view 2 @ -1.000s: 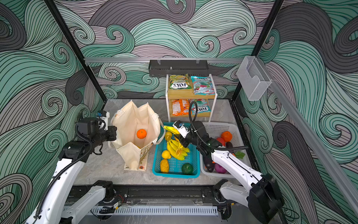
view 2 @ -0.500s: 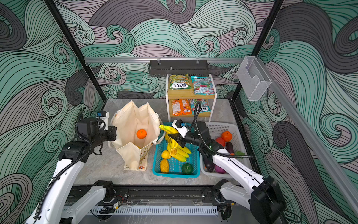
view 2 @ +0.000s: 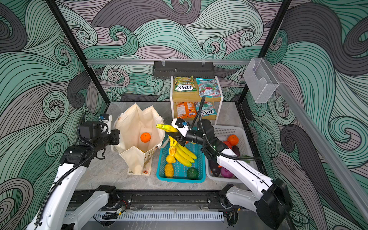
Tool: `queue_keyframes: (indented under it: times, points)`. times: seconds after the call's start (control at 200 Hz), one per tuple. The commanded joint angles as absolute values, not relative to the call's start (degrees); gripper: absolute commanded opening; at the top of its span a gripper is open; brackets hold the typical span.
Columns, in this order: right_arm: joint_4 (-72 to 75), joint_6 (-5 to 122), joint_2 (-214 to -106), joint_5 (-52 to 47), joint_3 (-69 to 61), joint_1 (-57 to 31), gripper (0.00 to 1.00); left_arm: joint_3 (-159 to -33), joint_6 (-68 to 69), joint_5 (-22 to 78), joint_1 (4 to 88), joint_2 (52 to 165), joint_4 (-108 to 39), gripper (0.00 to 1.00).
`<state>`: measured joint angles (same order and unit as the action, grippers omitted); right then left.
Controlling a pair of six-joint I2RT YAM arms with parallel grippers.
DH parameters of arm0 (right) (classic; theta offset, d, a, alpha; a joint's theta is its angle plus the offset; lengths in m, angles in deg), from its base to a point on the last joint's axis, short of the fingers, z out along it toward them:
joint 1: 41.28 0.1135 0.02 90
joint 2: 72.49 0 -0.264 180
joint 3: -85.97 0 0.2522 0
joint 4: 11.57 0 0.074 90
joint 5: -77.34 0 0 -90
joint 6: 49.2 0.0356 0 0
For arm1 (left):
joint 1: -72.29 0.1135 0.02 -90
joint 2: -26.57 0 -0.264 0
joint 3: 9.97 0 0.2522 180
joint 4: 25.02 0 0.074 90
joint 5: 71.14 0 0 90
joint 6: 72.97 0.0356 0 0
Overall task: Place the food into the grocery bag and tie it
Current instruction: 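Raise the banana bunch with the right gripper above the basket, then carry the banana bunch with the right gripper over the open tote bag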
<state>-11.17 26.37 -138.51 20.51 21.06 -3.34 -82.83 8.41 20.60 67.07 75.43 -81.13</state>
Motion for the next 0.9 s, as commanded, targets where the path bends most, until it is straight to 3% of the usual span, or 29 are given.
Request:
queue_keyframes:
  times: [0.0, 0.695, 0.891]
  points:
    - [-13.03, 23.73, -138.94, 21.26, 17.12, -1.88, 0.3, -83.24, 8.15, 20.35, 67.41, 74.55, -79.22, 0.0]
    - [-11.47, 24.43, -166.28, 17.88, -7.66, 5.23, 0.3, -82.97, 8.59, 23.47, 67.36, 74.13, -78.51, 0.0]
    - [0.04, 23.87, -172.42, 13.35, -13.35, 7.54, 0.32, -82.97, 8.51, 23.1, 67.37, 74.19, -78.47, 0.0]
